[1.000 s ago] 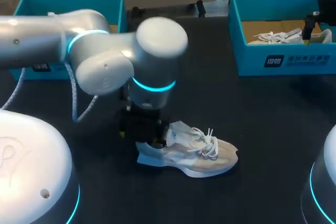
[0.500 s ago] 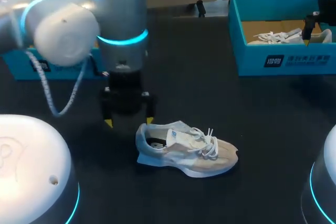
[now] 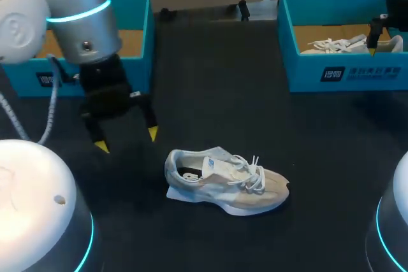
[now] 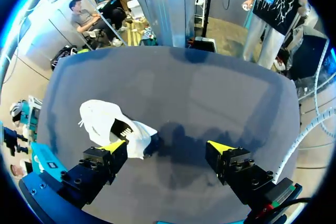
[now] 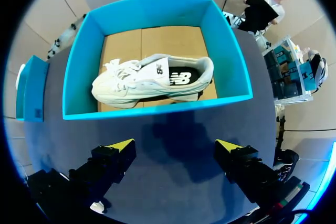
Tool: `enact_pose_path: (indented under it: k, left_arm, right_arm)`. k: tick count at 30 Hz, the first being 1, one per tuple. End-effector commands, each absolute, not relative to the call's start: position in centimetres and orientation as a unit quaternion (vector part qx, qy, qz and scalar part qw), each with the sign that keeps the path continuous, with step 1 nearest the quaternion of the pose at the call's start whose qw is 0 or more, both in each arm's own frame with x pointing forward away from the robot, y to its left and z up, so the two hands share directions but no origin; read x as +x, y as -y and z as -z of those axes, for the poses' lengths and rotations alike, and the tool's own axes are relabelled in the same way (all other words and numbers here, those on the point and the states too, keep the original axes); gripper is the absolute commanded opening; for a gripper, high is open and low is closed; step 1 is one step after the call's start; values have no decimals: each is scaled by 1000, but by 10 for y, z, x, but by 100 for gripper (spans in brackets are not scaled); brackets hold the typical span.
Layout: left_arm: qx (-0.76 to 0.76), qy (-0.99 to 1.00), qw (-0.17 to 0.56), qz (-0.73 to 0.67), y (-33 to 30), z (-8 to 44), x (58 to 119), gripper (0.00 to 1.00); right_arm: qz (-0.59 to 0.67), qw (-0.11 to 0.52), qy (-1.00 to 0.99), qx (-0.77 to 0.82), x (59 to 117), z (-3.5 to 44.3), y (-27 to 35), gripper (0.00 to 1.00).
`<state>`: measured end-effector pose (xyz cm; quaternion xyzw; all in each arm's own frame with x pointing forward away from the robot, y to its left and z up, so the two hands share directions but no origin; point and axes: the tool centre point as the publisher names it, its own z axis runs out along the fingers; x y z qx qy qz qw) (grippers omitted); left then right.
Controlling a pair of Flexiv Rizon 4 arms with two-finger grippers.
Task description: Take the shoe out of the shoebox, open the shoe tongue, remove and reinsert the insole, then place the shoe into the shoebox
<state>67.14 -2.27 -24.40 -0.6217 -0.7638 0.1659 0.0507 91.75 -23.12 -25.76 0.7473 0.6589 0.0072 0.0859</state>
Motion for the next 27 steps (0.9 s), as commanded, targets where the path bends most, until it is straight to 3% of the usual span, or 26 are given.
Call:
enact_pose_path:
  k: [1,5,13,16,27]
  left_arm:
    - [-607,766,-15,-213,12,245,665,100]
    - [-607,766,-15,-213,12,245,665,100]
    - [-422,846,26,-325,-20,239,676,100]
    - [-306,860,81,-401,-37,245,681,100]
    - [-306,860,81,-401,-37,245,681,100]
  right_arm:
    - [-8,86,-659,748,916,258,231,100]
    - [-8,86,-659,748,916,258,231,100]
    - [-8,86,-659,748,916,258,231,100]
    - [-8,86,-659,748,916,258,231,100]
    - [-8,86,-659,748,916,258,231,100]
